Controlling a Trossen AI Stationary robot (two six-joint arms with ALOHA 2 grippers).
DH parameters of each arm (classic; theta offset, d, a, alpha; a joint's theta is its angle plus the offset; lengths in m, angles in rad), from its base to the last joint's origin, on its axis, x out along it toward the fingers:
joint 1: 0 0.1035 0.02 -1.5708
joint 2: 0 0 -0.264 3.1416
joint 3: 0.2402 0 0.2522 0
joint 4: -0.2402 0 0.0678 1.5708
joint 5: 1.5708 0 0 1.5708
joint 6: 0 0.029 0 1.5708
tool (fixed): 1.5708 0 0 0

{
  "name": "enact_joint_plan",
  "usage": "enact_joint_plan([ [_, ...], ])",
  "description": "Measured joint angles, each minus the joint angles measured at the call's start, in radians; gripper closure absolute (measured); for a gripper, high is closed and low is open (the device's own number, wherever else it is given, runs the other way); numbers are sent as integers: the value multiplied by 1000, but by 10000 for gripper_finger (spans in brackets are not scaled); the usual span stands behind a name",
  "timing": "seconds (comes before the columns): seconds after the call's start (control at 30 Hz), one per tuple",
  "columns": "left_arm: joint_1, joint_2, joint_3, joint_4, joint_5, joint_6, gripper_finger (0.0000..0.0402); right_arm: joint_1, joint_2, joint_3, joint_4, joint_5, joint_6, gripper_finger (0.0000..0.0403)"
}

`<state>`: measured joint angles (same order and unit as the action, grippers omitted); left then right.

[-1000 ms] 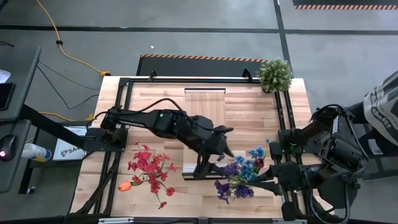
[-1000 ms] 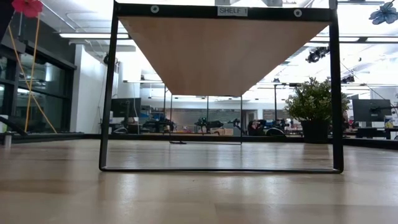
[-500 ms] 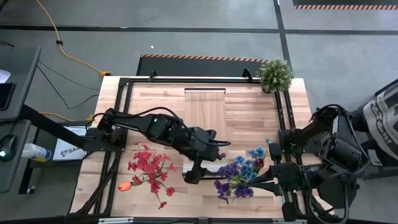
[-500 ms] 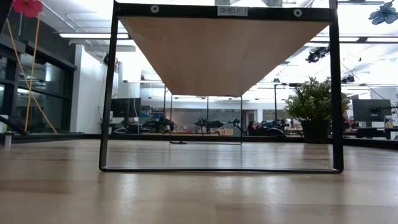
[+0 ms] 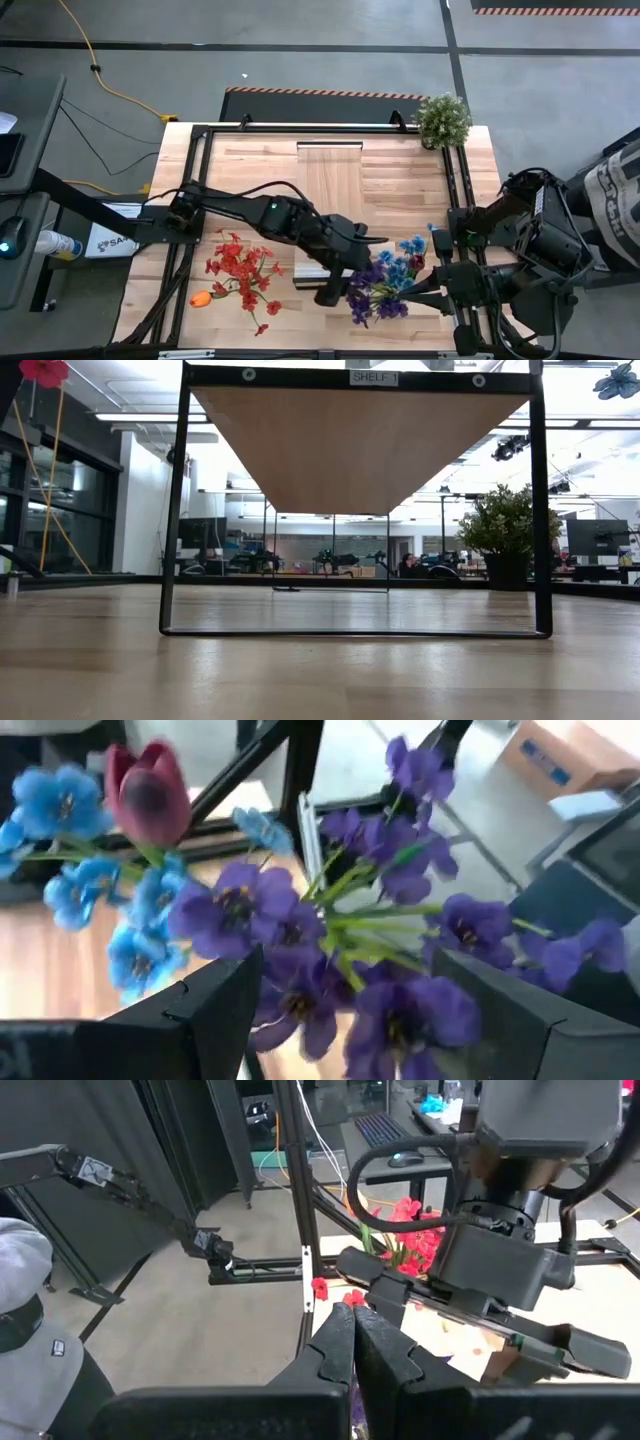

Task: Pick and place flowers into a vace then onto a shelf
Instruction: Put the violet flowers into the right transparent vase

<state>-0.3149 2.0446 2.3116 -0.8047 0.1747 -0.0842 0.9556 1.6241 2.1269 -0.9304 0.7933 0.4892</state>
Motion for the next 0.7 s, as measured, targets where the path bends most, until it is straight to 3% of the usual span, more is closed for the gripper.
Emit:
enact_joint_plan([
  [0.7,-1,19,0,113,48,-4,80,0,0,0,-9,-3,0,402],
])
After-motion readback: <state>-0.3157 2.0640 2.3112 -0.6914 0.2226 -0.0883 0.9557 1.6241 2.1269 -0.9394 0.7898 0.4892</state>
